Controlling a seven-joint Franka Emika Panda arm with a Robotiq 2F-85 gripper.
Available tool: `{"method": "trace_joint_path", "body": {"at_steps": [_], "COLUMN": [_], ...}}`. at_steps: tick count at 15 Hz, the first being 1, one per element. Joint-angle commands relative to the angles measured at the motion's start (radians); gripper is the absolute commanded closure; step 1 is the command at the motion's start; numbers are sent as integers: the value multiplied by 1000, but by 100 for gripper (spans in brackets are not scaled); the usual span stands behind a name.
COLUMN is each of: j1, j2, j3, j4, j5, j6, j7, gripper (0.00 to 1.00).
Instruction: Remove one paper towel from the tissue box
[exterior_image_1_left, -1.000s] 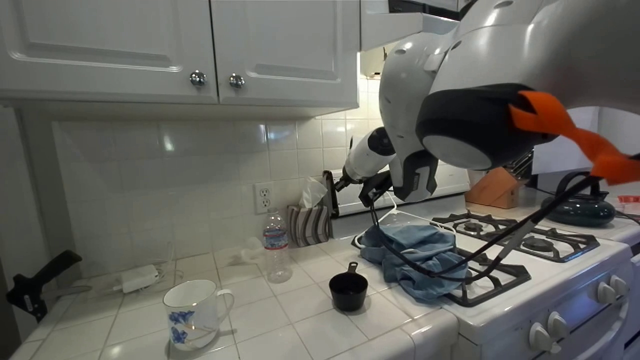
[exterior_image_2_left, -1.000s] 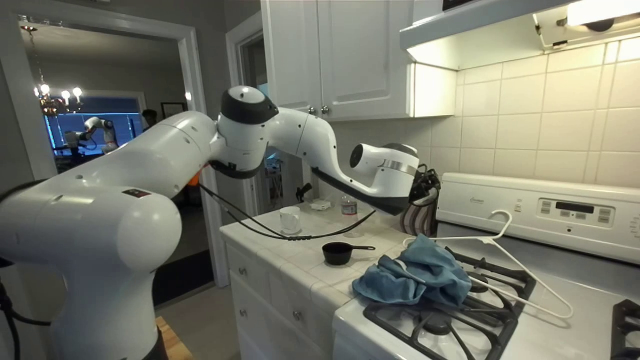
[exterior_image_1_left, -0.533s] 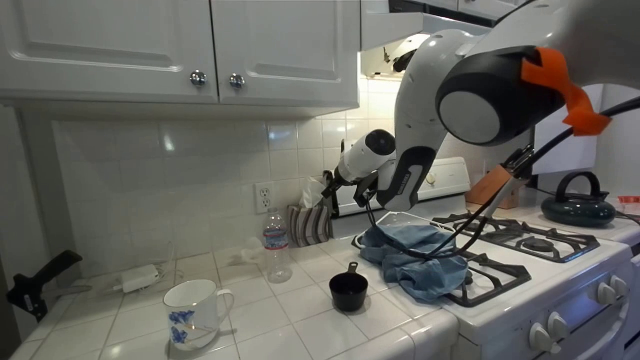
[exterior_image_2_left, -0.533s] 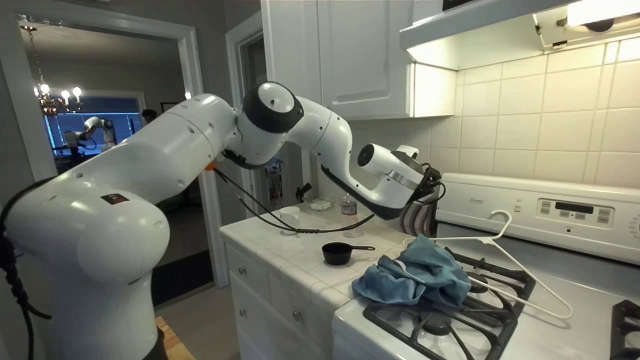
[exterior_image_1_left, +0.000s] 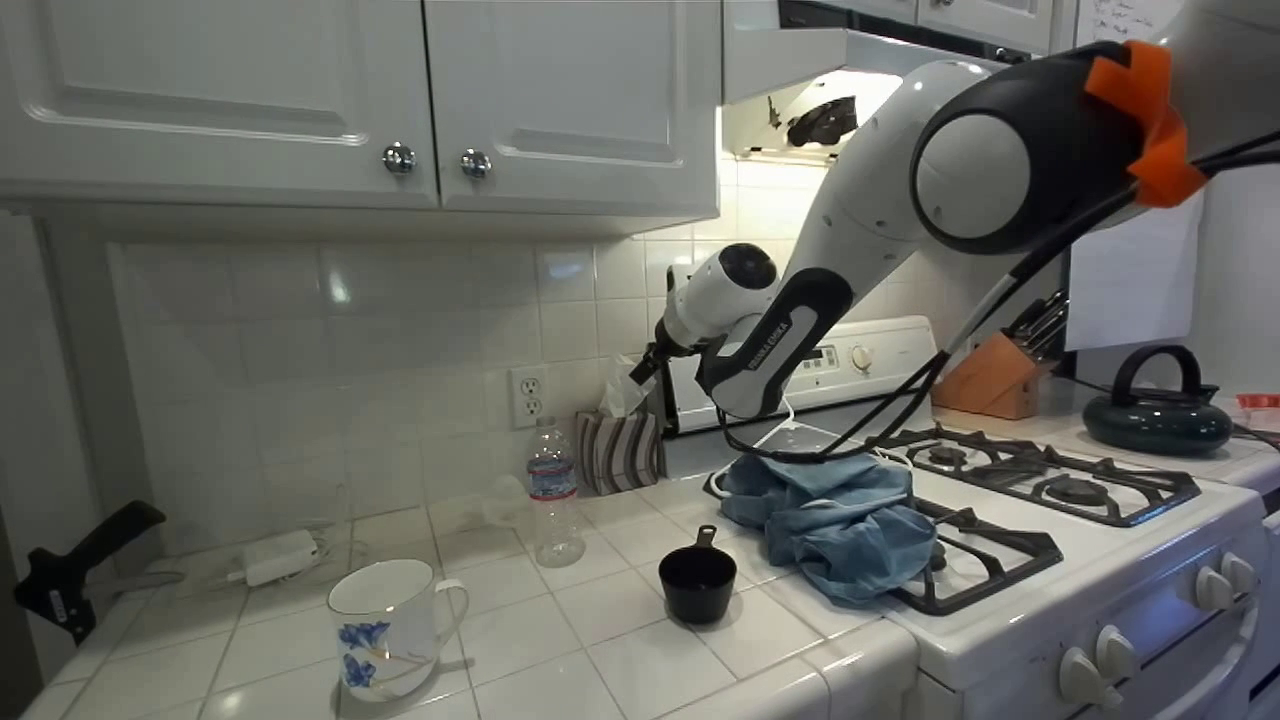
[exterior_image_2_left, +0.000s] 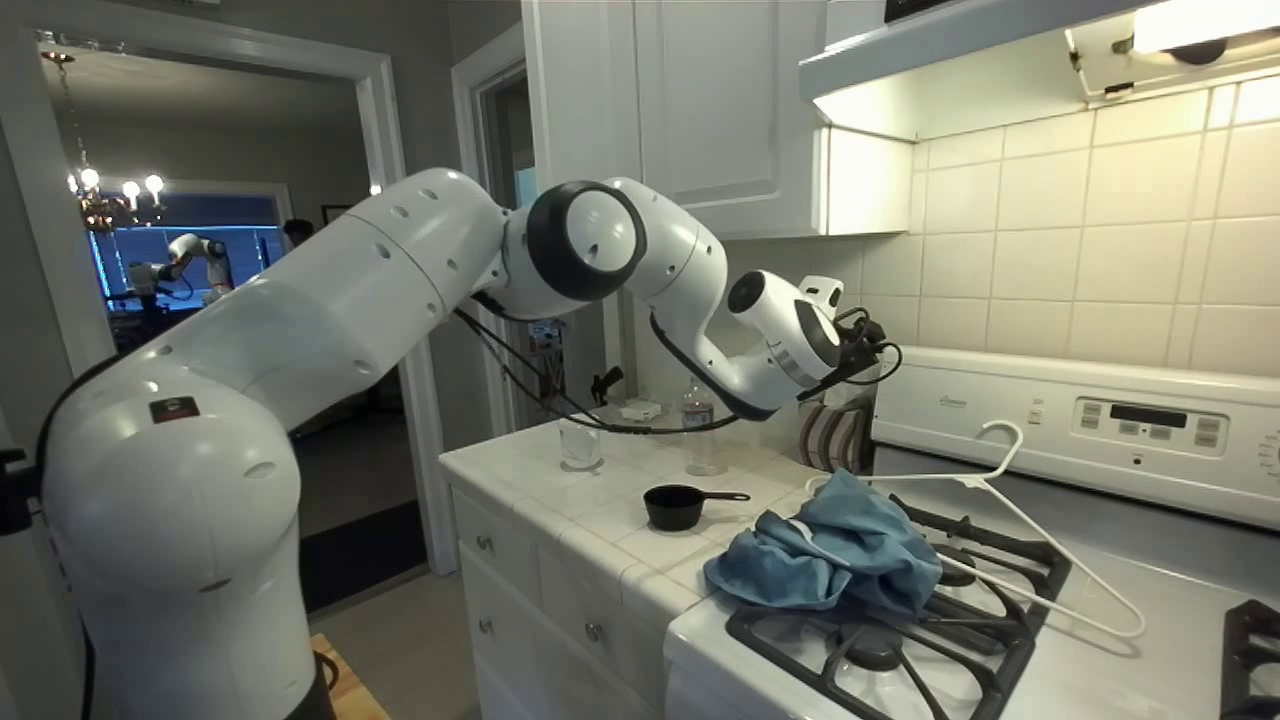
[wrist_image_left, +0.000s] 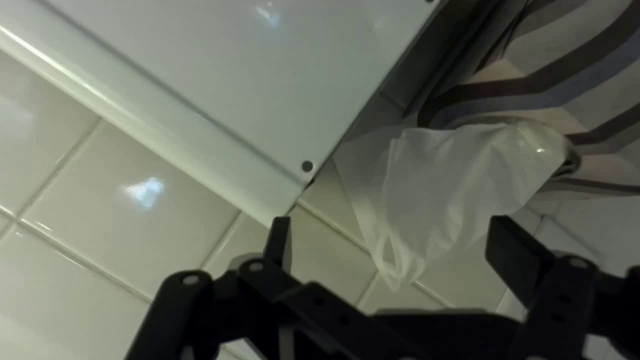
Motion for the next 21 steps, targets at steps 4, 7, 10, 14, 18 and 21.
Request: {"method": "trace_joint_path", "body": {"at_steps": [4,7,10,14,18,21], "j1": [-204,-272,-295,-301,-282,-270], "j2": [88,148,212,280,323,336], "j3": [368,555,667,745,777,778], "j4": [204,282,371,488,590,639], "j5": [-38,-5,25,57,69,63], "j6": [-167,-280,-400,-524,-630,-676], "j7": [-232,-405,-532,-649,-710,-726], "gripper": [0,0,0,0,11,40]}}
